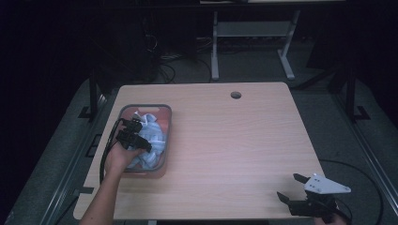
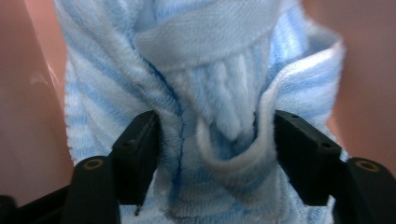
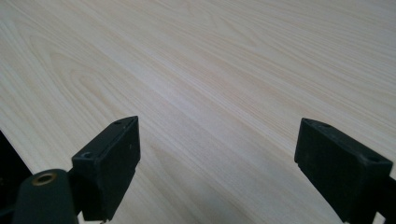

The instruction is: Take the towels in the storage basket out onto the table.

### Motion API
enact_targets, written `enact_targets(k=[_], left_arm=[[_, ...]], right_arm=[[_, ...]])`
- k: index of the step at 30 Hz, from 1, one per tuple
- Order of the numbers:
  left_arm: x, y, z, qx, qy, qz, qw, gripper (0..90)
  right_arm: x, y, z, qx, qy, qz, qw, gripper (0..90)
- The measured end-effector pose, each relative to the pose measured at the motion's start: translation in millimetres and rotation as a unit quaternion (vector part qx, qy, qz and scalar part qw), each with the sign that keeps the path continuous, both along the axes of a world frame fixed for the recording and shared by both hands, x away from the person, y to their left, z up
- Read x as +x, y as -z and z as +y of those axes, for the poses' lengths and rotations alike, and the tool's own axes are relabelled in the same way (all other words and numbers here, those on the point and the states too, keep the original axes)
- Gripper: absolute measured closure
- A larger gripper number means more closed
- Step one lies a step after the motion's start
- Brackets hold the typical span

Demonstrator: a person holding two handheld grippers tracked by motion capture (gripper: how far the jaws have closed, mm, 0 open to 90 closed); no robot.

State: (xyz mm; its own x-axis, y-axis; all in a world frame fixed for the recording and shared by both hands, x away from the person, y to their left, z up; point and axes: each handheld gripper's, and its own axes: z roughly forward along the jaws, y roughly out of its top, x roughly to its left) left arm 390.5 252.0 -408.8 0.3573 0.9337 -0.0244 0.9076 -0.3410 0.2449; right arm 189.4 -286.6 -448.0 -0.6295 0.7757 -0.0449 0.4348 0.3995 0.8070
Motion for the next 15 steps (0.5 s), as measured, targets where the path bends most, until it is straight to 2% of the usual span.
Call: enact_targets(k=[3,9,12,15], left_arm=[[0.3,3.4,-1.6,0.008,0.001,0.005,0.9999,40.4],[-2.1,7.7,-5.5,0.02,0.0,-0.002,0.9998,46.3],[-1.9,8.0,-8.1,0.028,-0.002,-0.002,0.9996,47.3],[-1.0,7.4,-7.8,0.028,0.002,0.002,0.9996,48.1]], right_arm=[[-0.3,-0.2,0.6,-0.002,0.0,-0.002,1.0,13.7],[-2.9,0.5,-1.0,0.004,0.007,0.002,1.0,13.7],[-1.7,1.7,-1.7,0.007,0.009,0.003,0.9999,13.7],[-0.5,2.8,-2.1,0.008,0.014,0.006,0.9999,13.6]])
